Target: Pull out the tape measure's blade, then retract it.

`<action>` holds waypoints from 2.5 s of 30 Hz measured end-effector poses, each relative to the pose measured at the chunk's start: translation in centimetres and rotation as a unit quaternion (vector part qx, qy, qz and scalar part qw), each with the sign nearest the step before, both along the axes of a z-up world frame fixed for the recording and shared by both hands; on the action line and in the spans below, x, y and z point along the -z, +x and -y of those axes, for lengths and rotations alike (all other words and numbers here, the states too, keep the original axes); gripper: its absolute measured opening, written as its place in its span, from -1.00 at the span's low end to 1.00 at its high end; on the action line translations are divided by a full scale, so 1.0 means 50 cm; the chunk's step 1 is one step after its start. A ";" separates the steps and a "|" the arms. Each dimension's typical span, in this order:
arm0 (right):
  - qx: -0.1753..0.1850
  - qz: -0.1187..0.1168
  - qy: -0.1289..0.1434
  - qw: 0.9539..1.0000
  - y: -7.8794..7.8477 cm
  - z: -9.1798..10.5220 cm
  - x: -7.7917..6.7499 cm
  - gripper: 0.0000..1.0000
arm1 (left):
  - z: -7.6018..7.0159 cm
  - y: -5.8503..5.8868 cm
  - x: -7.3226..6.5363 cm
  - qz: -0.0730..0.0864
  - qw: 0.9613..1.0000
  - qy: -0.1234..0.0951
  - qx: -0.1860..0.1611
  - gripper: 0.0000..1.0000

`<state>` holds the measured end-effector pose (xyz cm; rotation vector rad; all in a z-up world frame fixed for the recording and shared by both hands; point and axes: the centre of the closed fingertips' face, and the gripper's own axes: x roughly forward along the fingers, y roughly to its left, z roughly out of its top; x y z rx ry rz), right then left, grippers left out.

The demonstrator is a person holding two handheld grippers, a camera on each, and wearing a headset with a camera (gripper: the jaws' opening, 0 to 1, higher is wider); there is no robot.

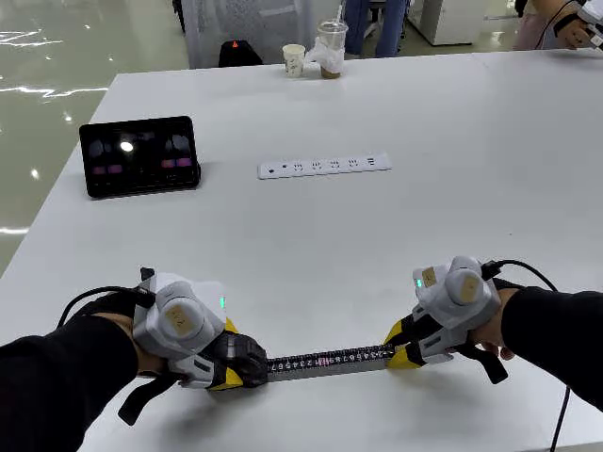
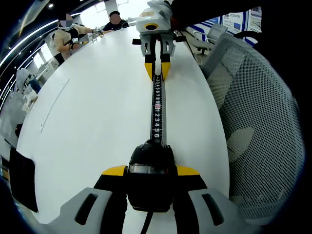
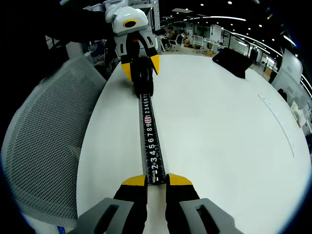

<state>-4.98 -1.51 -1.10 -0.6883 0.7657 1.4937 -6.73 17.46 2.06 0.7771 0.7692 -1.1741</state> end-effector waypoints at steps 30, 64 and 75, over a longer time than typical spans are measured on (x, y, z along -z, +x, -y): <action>0.017 -0.007 -0.007 1.000 0.008 0.063 -0.008 -0.80 | 0.002 -0.001 -0.002 0.003 1.000 0.000 0.003 -0.41; 0.029 -0.005 -0.019 0.999 0.012 0.106 0.003 -0.79 | 0.002 0.000 -0.002 0.004 1.000 -0.004 0.004 -0.40; 0.016 0.001 -0.041 0.999 0.011 0.104 0.005 -0.76 | 0.005 0.000 0.001 0.002 1.000 0.014 0.012 -0.39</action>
